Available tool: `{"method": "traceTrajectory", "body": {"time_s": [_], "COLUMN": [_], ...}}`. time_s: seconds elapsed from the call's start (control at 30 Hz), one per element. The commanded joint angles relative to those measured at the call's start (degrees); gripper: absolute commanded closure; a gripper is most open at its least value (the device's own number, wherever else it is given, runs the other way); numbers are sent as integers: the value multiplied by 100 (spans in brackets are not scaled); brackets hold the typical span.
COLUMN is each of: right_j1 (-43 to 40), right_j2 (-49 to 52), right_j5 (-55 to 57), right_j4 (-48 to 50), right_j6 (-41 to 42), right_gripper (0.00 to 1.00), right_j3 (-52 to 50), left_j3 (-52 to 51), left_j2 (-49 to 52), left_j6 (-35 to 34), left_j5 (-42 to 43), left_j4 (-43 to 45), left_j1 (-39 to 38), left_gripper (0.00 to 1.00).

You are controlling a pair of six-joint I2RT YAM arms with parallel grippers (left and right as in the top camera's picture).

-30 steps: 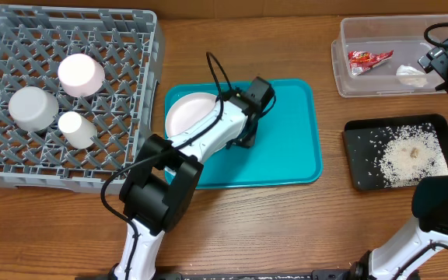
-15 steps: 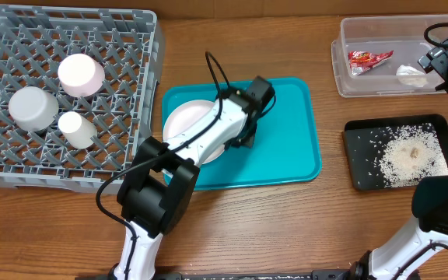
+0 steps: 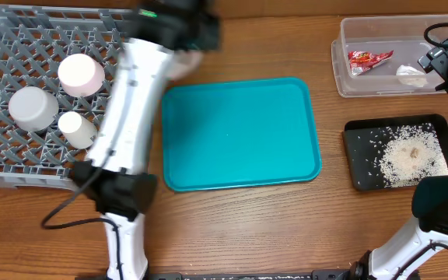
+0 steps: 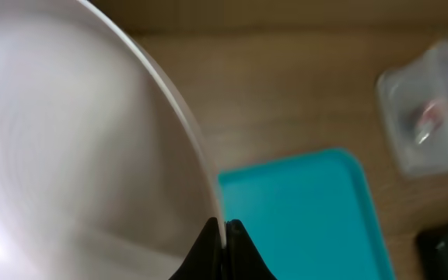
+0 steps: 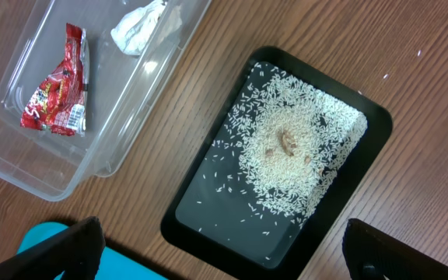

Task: Sort waste into correct bins and load items into the dishwasher
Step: 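Lift the plate with the left gripper and carry it to the rack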

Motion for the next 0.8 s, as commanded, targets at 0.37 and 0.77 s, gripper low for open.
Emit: {"method": "traceTrajectory", "body": {"time_s": [0.37,0.77], "right_j1": [-9,-9], "right_j2": [-22,-22], "right_j5": [35,35], "right_j4": [11,11], "right_j6": [-2,-2], "right_gripper": [0,0], "right_j3": [68,68], "left_j3": [-122,-116], "left_j2": [824,1244], "left_j6": [758,970], "left_j5": [5440,4516], "left_j4": [1338,358], "left_j1": [2179,2455], "left_gripper": [96,96]}}
